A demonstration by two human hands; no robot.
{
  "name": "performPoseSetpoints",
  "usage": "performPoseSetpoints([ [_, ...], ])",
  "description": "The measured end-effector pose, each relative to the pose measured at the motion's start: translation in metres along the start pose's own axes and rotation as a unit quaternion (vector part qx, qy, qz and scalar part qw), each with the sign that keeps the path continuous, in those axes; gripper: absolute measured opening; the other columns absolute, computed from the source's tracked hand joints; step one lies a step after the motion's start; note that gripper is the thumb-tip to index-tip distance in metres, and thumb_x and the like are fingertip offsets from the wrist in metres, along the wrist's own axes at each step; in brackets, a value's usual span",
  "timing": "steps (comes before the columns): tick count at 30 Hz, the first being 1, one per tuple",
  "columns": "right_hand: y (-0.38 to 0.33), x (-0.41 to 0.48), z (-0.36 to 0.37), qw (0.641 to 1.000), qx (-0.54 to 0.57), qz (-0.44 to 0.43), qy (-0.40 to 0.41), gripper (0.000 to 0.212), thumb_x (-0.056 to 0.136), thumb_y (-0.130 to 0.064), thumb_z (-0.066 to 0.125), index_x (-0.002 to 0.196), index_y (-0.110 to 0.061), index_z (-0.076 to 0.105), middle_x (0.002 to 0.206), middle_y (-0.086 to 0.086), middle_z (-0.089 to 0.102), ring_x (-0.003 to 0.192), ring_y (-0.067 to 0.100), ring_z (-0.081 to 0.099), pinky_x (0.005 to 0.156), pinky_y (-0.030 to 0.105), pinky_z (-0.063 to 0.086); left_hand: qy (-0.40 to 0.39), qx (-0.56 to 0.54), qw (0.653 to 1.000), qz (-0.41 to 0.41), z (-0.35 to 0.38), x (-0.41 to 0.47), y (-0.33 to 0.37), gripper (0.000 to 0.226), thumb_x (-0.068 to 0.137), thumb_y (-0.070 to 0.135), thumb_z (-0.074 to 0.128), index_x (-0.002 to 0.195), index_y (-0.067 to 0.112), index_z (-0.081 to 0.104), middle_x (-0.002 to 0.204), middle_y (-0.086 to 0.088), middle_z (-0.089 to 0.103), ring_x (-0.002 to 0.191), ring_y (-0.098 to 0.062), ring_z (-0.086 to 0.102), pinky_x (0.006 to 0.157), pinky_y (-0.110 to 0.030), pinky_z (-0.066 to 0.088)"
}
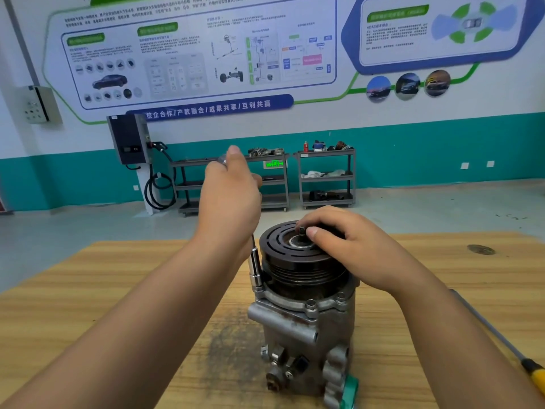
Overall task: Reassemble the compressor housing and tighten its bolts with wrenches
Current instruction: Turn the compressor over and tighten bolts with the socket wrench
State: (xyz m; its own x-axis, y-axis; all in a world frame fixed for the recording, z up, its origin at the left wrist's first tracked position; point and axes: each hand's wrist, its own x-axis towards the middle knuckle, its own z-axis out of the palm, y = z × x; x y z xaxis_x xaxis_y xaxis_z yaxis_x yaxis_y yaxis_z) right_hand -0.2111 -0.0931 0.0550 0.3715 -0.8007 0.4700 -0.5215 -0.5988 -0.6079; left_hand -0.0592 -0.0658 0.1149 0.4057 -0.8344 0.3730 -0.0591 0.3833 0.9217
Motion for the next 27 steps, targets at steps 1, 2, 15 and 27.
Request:
performPoseSetpoints([
  [1, 0.000, 0.000, 0.000, 1.000, 0.000, 0.000, 0.000, 0.023, 0.096, -0.030, 0.046, 0.112, -0.029, 0.062, 0.109, -0.019, 0.058, 0.105, -0.005, 0.049, 0.086, 0.017, 0.041, -0.002, 0.000, 1.000, -0.001, 0.001, -0.001, 0.000, 0.027, 0.102, 0.036, 0.029, 0.082, 0.022, 0.040, 0.054, 0.007, 0.036, 0.044, -0.008, 0.029, 0.045, -0.024, 0.024],
  [2, 0.000, 0.000, 0.000, 1.000, 0.000, -0.001, 0.001, 0.023, 0.096, -0.030, 0.046, 0.112, -0.029, 0.062, 0.109, -0.019, 0.058, 0.105, -0.004, 0.049, 0.087, 0.018, 0.041, -0.006, 0.003, 1.000, -0.002, 0.001, -0.001, -0.001, 0.026, 0.102, 0.036, 0.029, 0.084, 0.022, 0.042, 0.055, 0.007, 0.036, 0.047, -0.010, 0.030, 0.048, -0.025, 0.025],
  [15, 0.001, 0.000, 0.002, 1.000, 0.015, -0.003, 0.008, 0.022, 0.096, -0.028, 0.047, 0.110, -0.026, 0.063, 0.106, -0.019, 0.059, 0.104, -0.003, 0.050, 0.089, 0.021, 0.041, -0.131, -0.007, 0.991, -0.027, 0.009, 0.008, -0.007, 0.031, 0.099, 0.038, 0.030, 0.075, 0.019, 0.031, 0.038, 0.010, 0.024, 0.034, -0.009, 0.016, 0.035, -0.015, 0.015],
  [27, 0.006, 0.004, 0.007, 0.999, 0.040, 0.009, 0.023, 0.023, 0.097, -0.027, 0.044, 0.111, -0.029, 0.062, 0.109, -0.022, 0.058, 0.108, -0.003, 0.049, 0.091, 0.022, 0.039, -0.377, -0.069, 0.916, -0.116, -0.007, 0.048, -0.013, 0.043, 0.099, 0.043, 0.027, 0.063, 0.020, 0.033, 0.036, 0.011, 0.019, 0.031, -0.004, 0.014, 0.036, -0.011, 0.011],
])
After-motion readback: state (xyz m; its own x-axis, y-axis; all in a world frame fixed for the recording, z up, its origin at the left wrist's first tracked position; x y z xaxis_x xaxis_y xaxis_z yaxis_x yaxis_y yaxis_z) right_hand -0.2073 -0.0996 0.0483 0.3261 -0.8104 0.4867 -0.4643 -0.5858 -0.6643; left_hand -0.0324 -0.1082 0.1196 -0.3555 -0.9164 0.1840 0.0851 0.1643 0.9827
